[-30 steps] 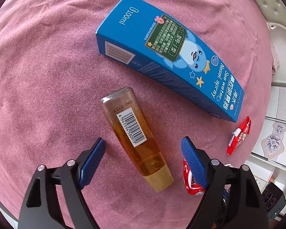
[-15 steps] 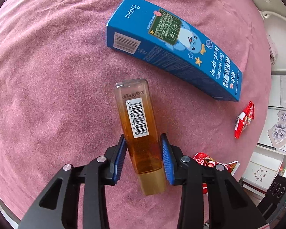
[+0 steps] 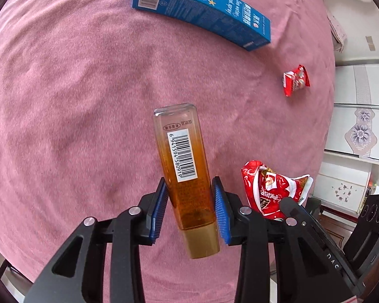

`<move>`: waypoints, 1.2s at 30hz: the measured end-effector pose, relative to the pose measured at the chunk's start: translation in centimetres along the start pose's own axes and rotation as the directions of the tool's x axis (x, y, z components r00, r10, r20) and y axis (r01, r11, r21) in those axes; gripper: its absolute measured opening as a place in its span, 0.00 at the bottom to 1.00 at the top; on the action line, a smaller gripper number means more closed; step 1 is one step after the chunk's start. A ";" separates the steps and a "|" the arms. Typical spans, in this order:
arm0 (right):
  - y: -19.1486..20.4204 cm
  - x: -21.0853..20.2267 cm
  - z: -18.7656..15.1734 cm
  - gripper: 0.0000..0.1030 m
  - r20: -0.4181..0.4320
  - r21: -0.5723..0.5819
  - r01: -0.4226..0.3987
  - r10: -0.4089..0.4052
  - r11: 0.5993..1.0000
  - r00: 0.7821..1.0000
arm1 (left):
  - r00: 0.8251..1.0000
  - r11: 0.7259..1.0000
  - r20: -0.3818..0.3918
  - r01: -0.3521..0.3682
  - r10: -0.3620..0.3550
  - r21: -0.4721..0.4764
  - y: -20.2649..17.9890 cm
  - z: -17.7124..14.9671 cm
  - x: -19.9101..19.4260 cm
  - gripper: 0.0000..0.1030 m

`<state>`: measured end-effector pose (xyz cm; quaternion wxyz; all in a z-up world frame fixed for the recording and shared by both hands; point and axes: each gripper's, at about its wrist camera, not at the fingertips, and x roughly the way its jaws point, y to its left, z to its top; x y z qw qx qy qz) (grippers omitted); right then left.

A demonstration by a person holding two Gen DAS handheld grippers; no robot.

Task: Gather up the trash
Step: 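Carry the amber bottle and red wrapper in both grippers over the yellow bin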

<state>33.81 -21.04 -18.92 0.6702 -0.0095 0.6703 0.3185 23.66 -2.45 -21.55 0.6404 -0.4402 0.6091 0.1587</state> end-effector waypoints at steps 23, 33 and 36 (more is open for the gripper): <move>-9.6 -11.0 -15.5 0.23 0.167 0.245 0.027 -0.070 0.969 0.983 | 0.994 0.917 -0.104 0.024 0.018 0.398 -9.9 -13.9 0.8 0.35; -17.5 -14.0 -19.0 0.23 0.191 0.360 0.031 -0.106 0.933 0.976 | 0.988 0.860 -0.152 0.045 0.039 0.509 -18.5 -18.2 4.4 0.35; -19.9 -14.8 -19.6 0.23 0.196 0.391 0.035 -0.120 0.920 0.973 | 0.984 0.849 -0.170 0.051 0.047 0.526 -20.8 -19.3 5.6 0.35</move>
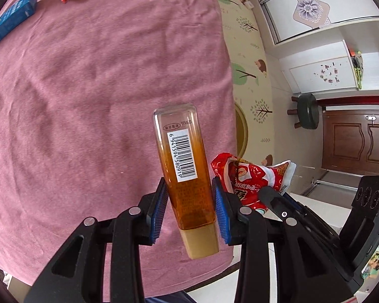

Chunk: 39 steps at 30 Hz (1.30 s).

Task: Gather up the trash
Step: 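Carry the amber bottle and red wrapper in both grippers over the yellow bin, then open both grippers over the yellow bin, dropping bottle and wrapper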

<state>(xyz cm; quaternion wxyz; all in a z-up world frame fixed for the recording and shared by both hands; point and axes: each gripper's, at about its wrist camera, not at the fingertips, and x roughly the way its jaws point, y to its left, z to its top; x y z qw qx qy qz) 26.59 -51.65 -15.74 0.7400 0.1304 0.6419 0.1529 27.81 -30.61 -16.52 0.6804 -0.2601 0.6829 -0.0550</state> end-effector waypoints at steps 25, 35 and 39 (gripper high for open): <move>-17.8 -3.3 6.2 0.23 0.085 0.290 0.080 -0.109 0.954 0.990 | 0.990 0.974 -0.144 0.035 -0.003 0.224 -16.9 5.0 11.2 0.35; -19.3 -4.0 7.0 0.43 0.106 0.358 0.098 -0.145 0.929 0.984 | 0.986 0.963 -0.165 0.055 -0.011 0.262 -18.7 5.9 11.9 0.74; -18.6 -4.1 7.2 0.42 0.104 0.349 0.096 -0.140 0.932 0.985 | 0.988 0.958 -0.156 0.027 0.019 0.285 -18.1 6.0 11.4 0.74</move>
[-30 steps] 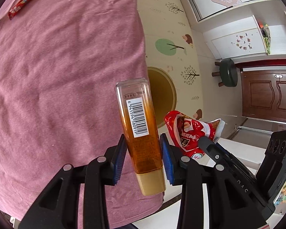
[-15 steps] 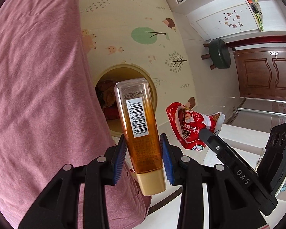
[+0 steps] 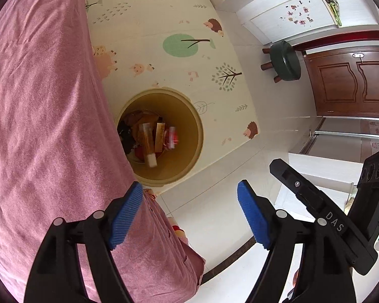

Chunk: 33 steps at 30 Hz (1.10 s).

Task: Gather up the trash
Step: 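Move both tools back toward the blue box and red candy bar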

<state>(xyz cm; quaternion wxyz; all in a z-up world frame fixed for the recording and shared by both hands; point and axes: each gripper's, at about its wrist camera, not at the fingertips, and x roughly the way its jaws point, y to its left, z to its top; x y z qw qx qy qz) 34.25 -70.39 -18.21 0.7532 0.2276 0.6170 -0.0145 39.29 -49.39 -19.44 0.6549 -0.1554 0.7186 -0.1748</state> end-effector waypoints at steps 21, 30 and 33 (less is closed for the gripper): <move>15.1 0.9 -6.3 0.43 -0.078 -0.292 -0.048 0.027 0.955 0.997 | 0.969 0.985 0.179 -0.160 0.170 -0.071 12.9 -6.5 -10.4 0.75; 24.5 2.0 -11.7 0.45 -0.117 -0.447 -0.095 0.047 0.889 0.992 | 0.941 0.966 0.231 -0.220 0.247 -0.136 20.6 -11.3 -15.1 0.76; 27.2 2.3 -13.5 0.45 -0.128 -0.480 -0.108 0.053 0.871 0.990 | 0.935 0.960 0.238 -0.233 0.265 -0.152 22.8 -13.2 -16.3 0.76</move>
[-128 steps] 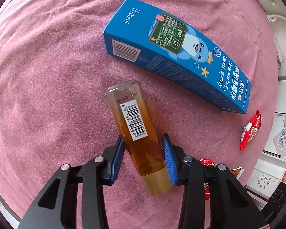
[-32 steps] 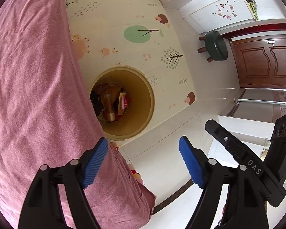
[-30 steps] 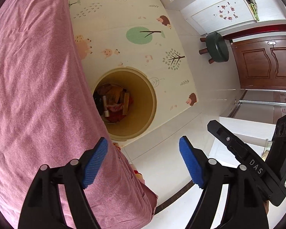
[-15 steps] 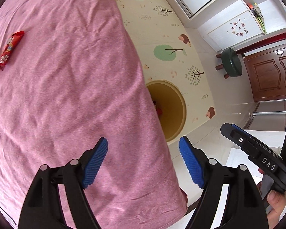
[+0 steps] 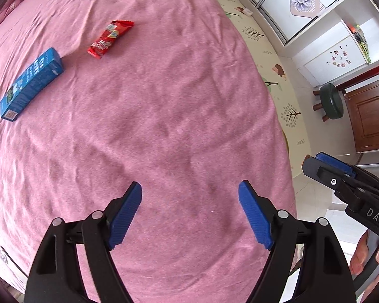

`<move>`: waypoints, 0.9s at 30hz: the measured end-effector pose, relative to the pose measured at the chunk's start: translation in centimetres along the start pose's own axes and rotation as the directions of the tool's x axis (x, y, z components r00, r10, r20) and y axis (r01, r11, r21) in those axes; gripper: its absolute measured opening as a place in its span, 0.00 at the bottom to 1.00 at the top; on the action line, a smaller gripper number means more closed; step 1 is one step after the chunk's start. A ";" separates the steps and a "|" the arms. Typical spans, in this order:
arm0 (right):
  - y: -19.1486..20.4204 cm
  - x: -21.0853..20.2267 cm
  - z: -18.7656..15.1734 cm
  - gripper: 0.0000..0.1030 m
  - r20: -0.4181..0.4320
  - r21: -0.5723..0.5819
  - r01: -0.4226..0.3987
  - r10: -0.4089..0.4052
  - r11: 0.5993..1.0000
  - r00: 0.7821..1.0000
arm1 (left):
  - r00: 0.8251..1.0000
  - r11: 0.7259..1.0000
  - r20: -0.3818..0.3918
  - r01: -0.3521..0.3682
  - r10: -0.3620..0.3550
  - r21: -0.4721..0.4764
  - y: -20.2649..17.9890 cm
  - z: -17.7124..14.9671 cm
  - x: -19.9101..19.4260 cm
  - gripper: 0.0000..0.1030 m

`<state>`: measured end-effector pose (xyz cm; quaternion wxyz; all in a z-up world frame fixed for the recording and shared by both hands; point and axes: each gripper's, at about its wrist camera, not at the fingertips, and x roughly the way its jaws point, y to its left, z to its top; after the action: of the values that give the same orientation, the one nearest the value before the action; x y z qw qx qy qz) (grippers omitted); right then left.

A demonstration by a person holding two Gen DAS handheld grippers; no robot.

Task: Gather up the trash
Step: 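Move both tools back toward the blue box and red candy bar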

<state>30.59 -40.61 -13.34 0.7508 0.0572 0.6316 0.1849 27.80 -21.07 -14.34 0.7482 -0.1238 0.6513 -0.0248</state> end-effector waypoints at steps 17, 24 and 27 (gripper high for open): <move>12.5 2.9 1.4 0.48 -0.007 -0.065 -0.023 0.023 0.998 1.000 | 0.997 0.998 0.042 -0.059 0.059 0.004 12.3 -1.6 -4.9 0.76; 15.5 4.5 4.6 0.48 -0.001 -0.067 -0.032 0.032 0.997 0.999 | 0.993 0.992 0.045 -0.108 0.106 0.064 15.6 1.7 -5.0 0.77; 16.2 5.7 6.4 0.49 -0.013 -0.068 -0.030 0.029 0.997 0.999 | 0.989 0.987 0.049 -0.141 0.138 0.077 17.2 3.5 -5.0 0.78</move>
<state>34.27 -22.63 -12.21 0.7457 0.0398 0.6284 0.2179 28.37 -2.88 -12.81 0.7665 -0.0483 0.6405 0.0043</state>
